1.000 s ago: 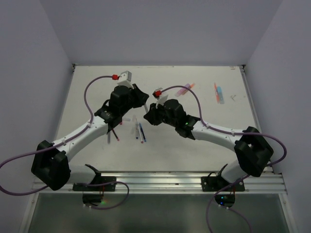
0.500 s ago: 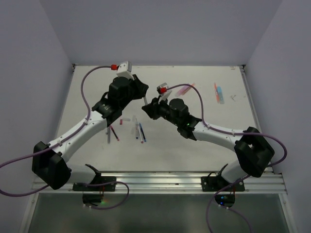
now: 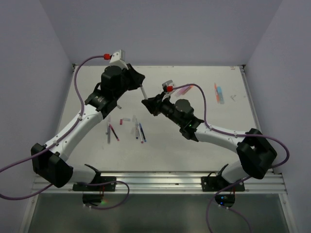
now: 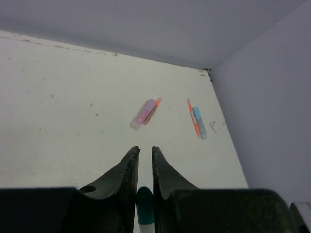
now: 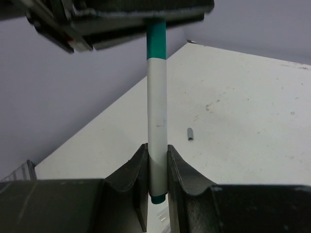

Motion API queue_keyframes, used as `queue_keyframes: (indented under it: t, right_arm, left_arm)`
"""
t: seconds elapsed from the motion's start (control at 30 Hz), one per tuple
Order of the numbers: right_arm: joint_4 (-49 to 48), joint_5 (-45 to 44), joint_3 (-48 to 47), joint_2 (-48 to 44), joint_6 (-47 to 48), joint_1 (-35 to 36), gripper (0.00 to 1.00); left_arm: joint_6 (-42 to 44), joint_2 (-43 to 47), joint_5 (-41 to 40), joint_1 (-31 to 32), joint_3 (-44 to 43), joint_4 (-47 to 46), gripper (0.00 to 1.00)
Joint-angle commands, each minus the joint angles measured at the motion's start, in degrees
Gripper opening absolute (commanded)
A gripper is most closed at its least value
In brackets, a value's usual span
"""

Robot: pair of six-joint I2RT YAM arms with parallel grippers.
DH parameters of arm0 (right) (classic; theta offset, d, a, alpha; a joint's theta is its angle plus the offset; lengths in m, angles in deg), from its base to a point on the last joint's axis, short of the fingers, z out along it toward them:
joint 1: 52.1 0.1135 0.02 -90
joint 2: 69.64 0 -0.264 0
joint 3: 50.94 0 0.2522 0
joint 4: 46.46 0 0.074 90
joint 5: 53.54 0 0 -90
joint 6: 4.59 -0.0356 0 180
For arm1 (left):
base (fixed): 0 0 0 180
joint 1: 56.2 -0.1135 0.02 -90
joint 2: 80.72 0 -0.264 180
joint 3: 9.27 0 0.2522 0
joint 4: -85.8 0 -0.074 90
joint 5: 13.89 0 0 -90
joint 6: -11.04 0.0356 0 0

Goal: Open the pen caps

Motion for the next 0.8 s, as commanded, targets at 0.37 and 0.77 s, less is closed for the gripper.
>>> queue_keyframes:
  t: [0.37,0.77]
  right_arm:
    - [22.3,6.7,9.9,-1.6,0.8,3.0,0.0]
    - [25.1,2.5,4.2,-10.9,1.0,3.0,0.0]
  left_arm:
    - [-1.9,4.7,-15.1,-8.0,-15.2,-24.8,0.0]
    - [-5.1,16.0,0.8,-8.0,9.8,-11.9,0.83]
